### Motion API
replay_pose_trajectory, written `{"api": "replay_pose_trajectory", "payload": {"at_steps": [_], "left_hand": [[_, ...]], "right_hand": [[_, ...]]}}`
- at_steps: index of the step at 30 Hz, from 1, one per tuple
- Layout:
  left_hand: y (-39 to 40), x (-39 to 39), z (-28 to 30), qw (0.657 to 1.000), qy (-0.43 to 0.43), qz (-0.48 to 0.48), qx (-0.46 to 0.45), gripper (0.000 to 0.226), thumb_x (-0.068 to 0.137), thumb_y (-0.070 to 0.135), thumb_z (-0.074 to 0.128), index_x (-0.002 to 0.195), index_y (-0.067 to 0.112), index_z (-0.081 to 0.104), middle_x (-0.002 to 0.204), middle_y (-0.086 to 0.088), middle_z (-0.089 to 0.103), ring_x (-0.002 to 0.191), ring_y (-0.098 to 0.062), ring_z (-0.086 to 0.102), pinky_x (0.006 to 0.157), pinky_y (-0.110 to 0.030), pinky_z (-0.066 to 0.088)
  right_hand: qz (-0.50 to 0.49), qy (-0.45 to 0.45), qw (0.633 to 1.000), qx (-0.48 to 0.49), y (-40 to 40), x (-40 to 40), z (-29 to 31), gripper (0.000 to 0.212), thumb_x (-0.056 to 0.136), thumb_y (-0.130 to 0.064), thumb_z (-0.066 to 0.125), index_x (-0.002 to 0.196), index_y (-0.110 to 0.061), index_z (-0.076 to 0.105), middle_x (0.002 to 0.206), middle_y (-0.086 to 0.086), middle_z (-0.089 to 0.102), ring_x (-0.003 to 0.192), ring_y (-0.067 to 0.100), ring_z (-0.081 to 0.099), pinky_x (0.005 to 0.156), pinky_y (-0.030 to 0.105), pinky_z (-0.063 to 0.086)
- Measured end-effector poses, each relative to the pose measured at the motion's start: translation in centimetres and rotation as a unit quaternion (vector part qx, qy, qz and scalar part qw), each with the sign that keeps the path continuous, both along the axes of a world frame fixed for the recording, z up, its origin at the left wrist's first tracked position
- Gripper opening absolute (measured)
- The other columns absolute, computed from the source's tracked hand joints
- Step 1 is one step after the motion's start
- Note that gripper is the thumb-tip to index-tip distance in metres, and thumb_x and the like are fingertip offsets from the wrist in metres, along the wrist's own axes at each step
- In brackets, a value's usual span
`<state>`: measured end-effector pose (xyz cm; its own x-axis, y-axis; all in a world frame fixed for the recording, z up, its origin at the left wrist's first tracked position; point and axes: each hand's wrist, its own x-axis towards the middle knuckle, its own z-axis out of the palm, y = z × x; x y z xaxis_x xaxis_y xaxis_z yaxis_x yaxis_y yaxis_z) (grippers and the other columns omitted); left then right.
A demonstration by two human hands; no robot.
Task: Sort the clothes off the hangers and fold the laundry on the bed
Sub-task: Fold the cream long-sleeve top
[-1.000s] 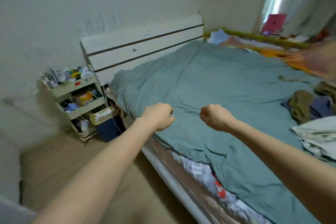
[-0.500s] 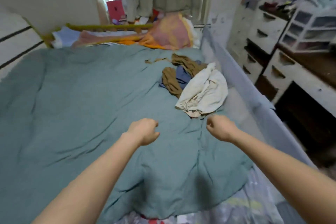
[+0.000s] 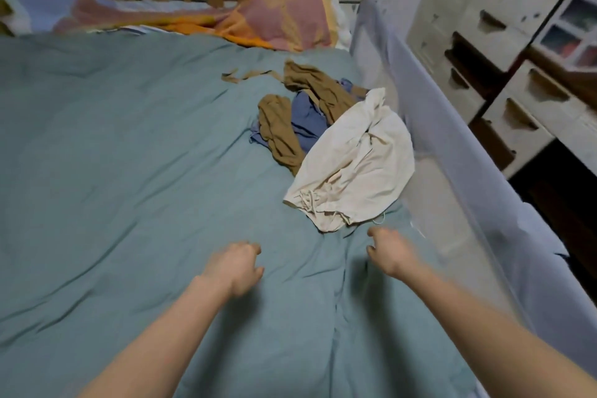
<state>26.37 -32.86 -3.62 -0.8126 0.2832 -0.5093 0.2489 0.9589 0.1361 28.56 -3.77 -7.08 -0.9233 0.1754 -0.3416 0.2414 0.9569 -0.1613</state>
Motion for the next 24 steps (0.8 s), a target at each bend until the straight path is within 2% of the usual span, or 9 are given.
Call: {"api": "replay_pose_trajectory", "payload": {"at_steps": [3, 8, 13, 16, 19, 21, 24], "left_hand": [[1.0, -2.7, -4.3, 1.000, -0.001, 0.025, 0.012, 0.045, 0.096, 0.036, 0.047, 0.137, 0.018, 0.046, 0.139, -0.007, 0.048, 0.130, -0.027, 0.045, 0.106, -0.036, 0.039], [2.3, -4.7, -9.5, 0.999, 0.003, 0.027, 0.030, 0.038, 0.096, 0.036, 0.044, 0.129, 0.018, 0.051, 0.132, -0.005, 0.052, 0.125, -0.025, 0.048, 0.101, -0.035, 0.041], [2.3, -5.1, -12.7, 0.999, -0.009, 0.031, 0.041, 0.039, 0.098, 0.041, 0.044, 0.130, 0.019, 0.050, 0.133, -0.003, 0.052, 0.126, -0.022, 0.047, 0.102, -0.032, 0.039], [2.0, -4.9, -13.4, 0.999, -0.010, 0.029, 0.041, 0.040, 0.097, 0.043, 0.043, 0.131, 0.022, 0.049, 0.132, -0.001, 0.052, 0.126, -0.020, 0.046, 0.103, -0.032, 0.038], [1.5, -4.5, -12.8, 0.998, 0.000, 0.041, 0.056, 0.042, 0.097, 0.043, 0.044, 0.134, 0.023, 0.047, 0.135, 0.001, 0.050, 0.128, -0.018, 0.045, 0.103, -0.031, 0.039], [1.1, -4.2, -11.7, 0.996, 0.010, 0.057, 0.070, 0.046, 0.097, 0.042, 0.045, 0.138, 0.022, 0.043, 0.138, 0.002, 0.047, 0.130, -0.018, 0.044, 0.104, -0.032, 0.039], [0.6, -3.4, -8.7, 0.992, 0.037, 0.078, 0.096, 0.053, 0.098, 0.040, 0.045, 0.145, 0.020, 0.033, 0.145, 0.001, 0.038, 0.134, -0.019, 0.038, 0.106, -0.030, 0.036]], "right_hand": [[0.011, 0.026, 0.999, 0.021, 1.2, -5.0, -4.5, 0.032, 0.091, -0.019, 0.048, 0.120, -0.007, 0.050, 0.123, 0.014, 0.054, 0.120, 0.032, 0.048, 0.093, 0.035, 0.041], [0.050, 0.072, 0.993, 0.074, 2.7, -11.1, -11.6, 0.033, 0.091, -0.019, 0.048, 0.123, -0.009, 0.050, 0.126, 0.010, 0.052, 0.130, 0.030, 0.038, 0.105, 0.035, 0.030], [0.069, 0.084, 0.990, 0.093, 3.6, -13.8, -16.2, 0.023, 0.091, -0.016, 0.050, 0.112, -0.010, 0.058, 0.116, 0.011, 0.057, 0.123, 0.031, 0.043, 0.102, 0.036, 0.030], [0.066, 0.105, 0.989, 0.086, 3.6, -14.3, -15.9, 0.018, 0.093, -0.015, 0.048, 0.101, -0.010, 0.062, 0.107, 0.011, 0.063, 0.108, 0.030, 0.054, 0.089, 0.035, 0.037], [0.013, 0.146, 0.989, 0.009, 2.9, -13.8, -13.7, 0.019, 0.098, -0.022, 0.043, 0.094, -0.005, 0.051, 0.093, 0.018, 0.064, 0.088, 0.037, 0.059, 0.065, 0.038, 0.035], [0.024, 0.181, 0.983, -0.028, 1.9, -12.9, -11.2, 0.022, 0.100, -0.026, 0.043, 0.096, -0.005, 0.047, 0.090, 0.019, 0.063, 0.084, 0.039, 0.058, 0.060, 0.036, 0.030], [0.091, 0.200, 0.973, -0.066, -0.1, -11.4, -5.8, 0.019, 0.099, -0.024, 0.044, 0.098, -0.005, 0.045, 0.087, 0.019, 0.063, 0.081, 0.039, 0.057, 0.059, 0.035, 0.027]]}}
